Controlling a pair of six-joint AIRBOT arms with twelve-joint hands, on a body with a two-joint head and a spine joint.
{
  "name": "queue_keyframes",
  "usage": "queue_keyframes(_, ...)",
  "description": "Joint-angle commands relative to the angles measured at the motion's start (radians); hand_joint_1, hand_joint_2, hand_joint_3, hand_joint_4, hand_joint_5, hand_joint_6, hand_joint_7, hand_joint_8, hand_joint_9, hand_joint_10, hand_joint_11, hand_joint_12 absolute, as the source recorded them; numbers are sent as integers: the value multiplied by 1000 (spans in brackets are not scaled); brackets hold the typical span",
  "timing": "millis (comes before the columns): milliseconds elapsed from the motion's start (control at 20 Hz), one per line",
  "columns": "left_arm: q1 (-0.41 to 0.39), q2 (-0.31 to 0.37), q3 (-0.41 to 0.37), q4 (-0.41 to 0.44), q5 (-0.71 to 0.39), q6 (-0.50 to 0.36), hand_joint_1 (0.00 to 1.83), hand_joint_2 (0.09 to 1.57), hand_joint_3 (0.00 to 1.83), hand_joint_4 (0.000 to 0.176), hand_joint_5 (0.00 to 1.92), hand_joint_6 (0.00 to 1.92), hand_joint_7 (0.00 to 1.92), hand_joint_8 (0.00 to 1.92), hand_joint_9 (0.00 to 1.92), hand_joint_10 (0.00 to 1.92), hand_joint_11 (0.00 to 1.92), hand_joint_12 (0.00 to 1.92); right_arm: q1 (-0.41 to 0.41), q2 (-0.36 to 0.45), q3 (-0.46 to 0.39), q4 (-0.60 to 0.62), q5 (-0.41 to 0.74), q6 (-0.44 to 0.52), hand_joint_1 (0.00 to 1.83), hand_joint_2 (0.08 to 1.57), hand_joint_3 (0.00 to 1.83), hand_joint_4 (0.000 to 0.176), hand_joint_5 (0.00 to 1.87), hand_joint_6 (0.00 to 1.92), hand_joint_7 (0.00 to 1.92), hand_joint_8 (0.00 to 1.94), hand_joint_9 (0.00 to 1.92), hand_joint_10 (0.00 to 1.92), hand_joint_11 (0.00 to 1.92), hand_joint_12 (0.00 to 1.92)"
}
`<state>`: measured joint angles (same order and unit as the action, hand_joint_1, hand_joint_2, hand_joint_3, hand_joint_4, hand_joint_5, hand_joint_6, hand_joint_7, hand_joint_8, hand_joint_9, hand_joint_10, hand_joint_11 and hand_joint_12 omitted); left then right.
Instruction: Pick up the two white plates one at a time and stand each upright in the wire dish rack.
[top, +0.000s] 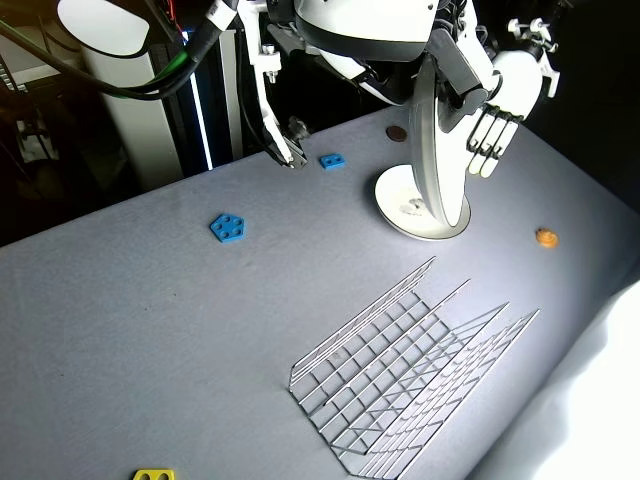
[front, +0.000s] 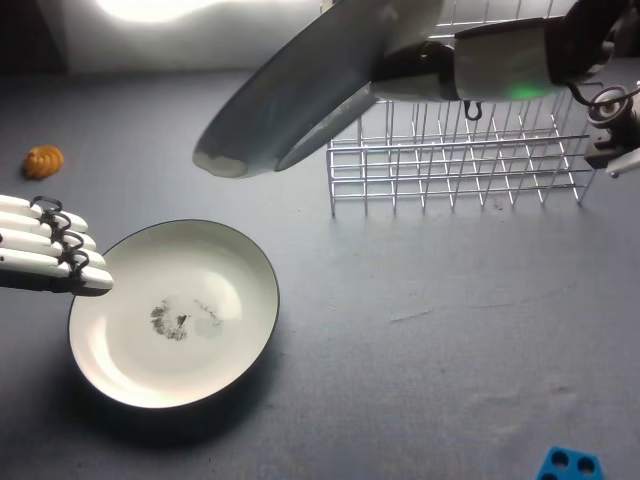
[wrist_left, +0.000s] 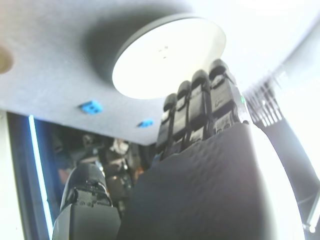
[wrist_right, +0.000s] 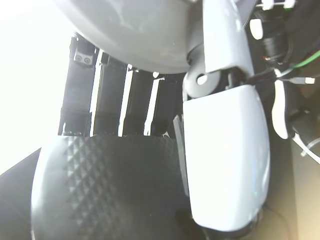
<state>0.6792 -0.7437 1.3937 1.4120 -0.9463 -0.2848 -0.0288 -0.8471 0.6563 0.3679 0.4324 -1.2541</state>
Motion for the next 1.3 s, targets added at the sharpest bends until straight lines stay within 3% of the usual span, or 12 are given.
queue_keyframes(0,-10,0,-4,-62,-14,1,0,1061,0,0,78,7,85,8,63,8,16,8,18,10,1,-14,130,0,1231,1097,2,11,968,986,1082,851,1178,167,781,1012)
queue_keyframes(150,-10,-12,-19,-62,17,1,0,1062,1,0,68,1,76,2,47,0,0,1,17,10,1,-14,132,-5,1232,1094,0,13,979,975,1089,835,1227,73,801,984)
queue_keyframes(700,-9,-79,21,-59,65,1,0,1059,0,0,83,8,72,5,55,8,16,8,11,7,2,-16,162,-16,1227,1101,0,25,989,987,1052,868,1210,17,750,983)
queue_keyframes(1250,-13,-83,13,-55,70,1,0,1060,0,0,66,0,55,0,38,0,6,6,7,-18,11,-16,149,-46,1230,1096,1,20,986,980,1072,848,1219,8,748,1001)
